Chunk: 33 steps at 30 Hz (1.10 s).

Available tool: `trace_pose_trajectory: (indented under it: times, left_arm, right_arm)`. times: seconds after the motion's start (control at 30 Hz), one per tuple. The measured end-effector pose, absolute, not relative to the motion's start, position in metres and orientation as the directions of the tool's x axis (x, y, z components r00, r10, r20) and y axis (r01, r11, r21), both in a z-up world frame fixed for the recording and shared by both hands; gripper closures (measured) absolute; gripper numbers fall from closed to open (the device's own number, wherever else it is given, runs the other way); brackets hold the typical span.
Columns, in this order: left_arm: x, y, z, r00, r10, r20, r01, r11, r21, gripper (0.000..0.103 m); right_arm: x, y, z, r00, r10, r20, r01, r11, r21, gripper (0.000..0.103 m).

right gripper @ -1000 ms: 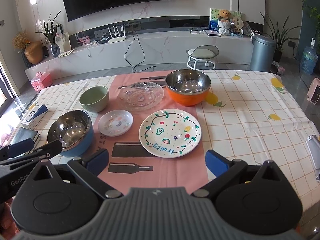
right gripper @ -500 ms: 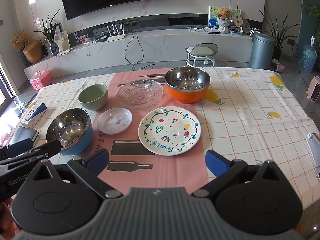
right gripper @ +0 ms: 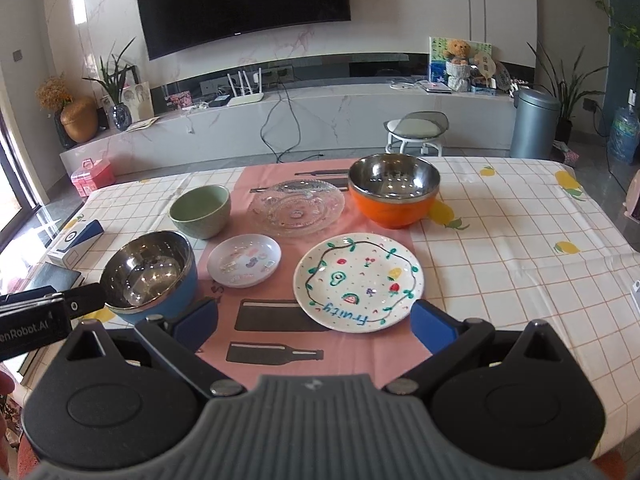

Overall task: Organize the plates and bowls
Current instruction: 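Close the right tool on the blue steel bowl rim while the left tool grips beside it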

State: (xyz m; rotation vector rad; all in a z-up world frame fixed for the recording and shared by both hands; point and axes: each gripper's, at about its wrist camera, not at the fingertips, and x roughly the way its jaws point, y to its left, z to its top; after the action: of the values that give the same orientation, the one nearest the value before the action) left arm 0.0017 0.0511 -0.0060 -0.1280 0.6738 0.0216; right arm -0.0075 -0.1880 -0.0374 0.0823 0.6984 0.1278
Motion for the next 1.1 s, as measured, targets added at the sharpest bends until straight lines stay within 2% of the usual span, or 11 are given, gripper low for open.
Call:
trace_pose_trajectory:
  times: [0.1, 0.23, 0.3, 0.5, 0.6, 0.9, 1.1]
  left_arm:
    - [0.008, 0.072, -0.007, 0.781, -0.052, -0.623, -0.081, 0.98, -0.183, 0.033]
    - [0.019, 0.092, -0.009, 0.788, -0.014, -0.615, -0.13, 0.974, -0.188, 0.037]
    - [0.025, 0.1, -0.008, 0.794, 0.014, -0.607, -0.153, 0.972, -0.178, 0.043]
    - [0.052, 0.127, -0.012, 0.782, 0.045, -0.622, -0.217, 0.955, -0.204, 0.044]
    - [0.061, 0.134, -0.018, 0.773, 0.062, -0.632, -0.239, 0.951, -0.198, 0.044]
    - [0.095, 0.138, -0.044, 0.696, -0.023, -0.718, -0.218, 0.946, -0.242, 0.044]
    - [0.109, 0.137, -0.061, 0.66, -0.041, -0.75, -0.217, 0.945, -0.243, 0.05]
  right_arm:
    - [-0.001, -0.17, -0.04, 0.762, 0.174, -0.623, -0.135, 0.985, 0.11, 0.005]
    - [0.015, -0.143, -0.043, 0.743, 0.208, -0.637, -0.186, 0.977, 0.103, 0.023]
    - [0.024, -0.129, -0.042, 0.735, 0.226, -0.64, -0.209, 0.972, 0.103, 0.024]
    - [0.057, -0.097, -0.043, 0.694, 0.257, -0.672, -0.225, 0.965, 0.137, 0.024]
    - [0.072, -0.085, -0.05, 0.666, 0.267, -0.696, -0.219, 0.963, 0.161, 0.031]
    - [0.11, -0.073, -0.073, 0.575, 0.289, -0.766, -0.158, 0.957, 0.243, 0.051]
    - [0.127, -0.067, -0.089, 0.537, 0.295, -0.79, -0.144, 0.955, 0.258, 0.058]
